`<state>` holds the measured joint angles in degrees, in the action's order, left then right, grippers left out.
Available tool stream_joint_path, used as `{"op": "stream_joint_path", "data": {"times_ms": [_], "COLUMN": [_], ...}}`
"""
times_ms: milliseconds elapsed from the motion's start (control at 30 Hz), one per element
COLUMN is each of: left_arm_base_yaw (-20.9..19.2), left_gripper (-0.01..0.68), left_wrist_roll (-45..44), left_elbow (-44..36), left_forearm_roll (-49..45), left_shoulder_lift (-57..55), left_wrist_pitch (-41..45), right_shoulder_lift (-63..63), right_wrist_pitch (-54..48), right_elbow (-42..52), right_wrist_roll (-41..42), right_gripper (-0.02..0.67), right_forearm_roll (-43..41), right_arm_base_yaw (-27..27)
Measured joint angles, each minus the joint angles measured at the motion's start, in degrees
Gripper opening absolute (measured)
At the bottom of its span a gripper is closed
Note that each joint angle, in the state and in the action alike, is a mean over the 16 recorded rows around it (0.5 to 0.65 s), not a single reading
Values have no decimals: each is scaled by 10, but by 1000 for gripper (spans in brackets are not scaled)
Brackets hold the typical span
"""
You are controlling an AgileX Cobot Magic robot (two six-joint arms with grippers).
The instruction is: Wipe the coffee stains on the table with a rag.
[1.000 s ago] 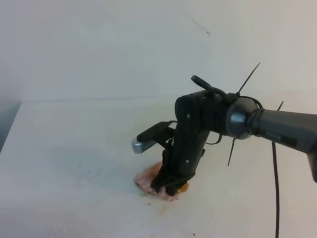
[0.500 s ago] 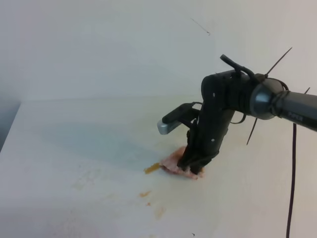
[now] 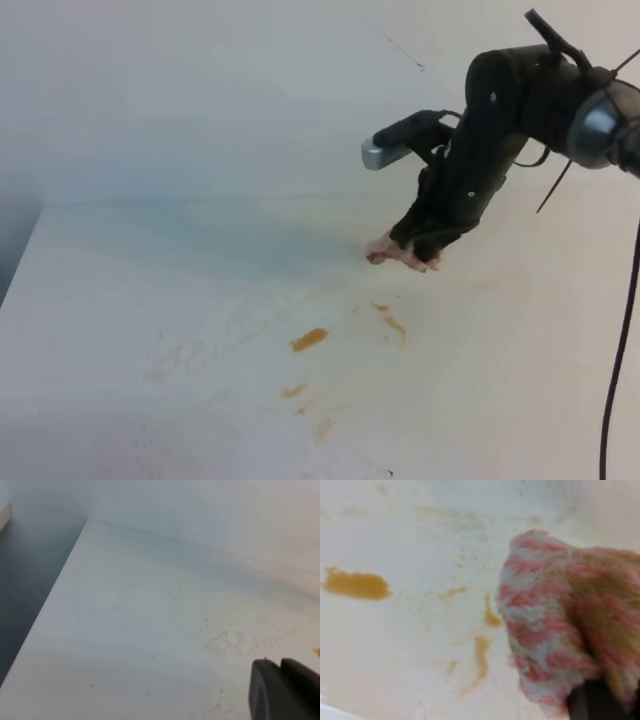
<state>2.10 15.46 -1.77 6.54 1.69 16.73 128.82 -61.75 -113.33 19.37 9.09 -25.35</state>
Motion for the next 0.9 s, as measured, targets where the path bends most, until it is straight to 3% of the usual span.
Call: {"op": "stream_joint_path", "data": {"times_ms": [300,600,900], "left_arm_base_yaw": [0,0,0], "left_gripper": [0,0,0], "left_wrist_roll": [0,0,0], "left_elbow": [0,0,0], "left_forearm_roll": [0,0,0], "left_shoulder_lift": [0,-1,-1], "left_wrist_pitch": [0,0,0], "right_shoulder_lift": [58,94,97], "right_wrist_pitch": [-36,-20,-30], "right_elbow": [-4,-7,-7], "right_wrist_roll": [-21,-8,13], "right_gripper": [42,42,42], "right_forearm_roll": [58,137,151], "right_arm_base_yaw": [1,-63,-115]}}
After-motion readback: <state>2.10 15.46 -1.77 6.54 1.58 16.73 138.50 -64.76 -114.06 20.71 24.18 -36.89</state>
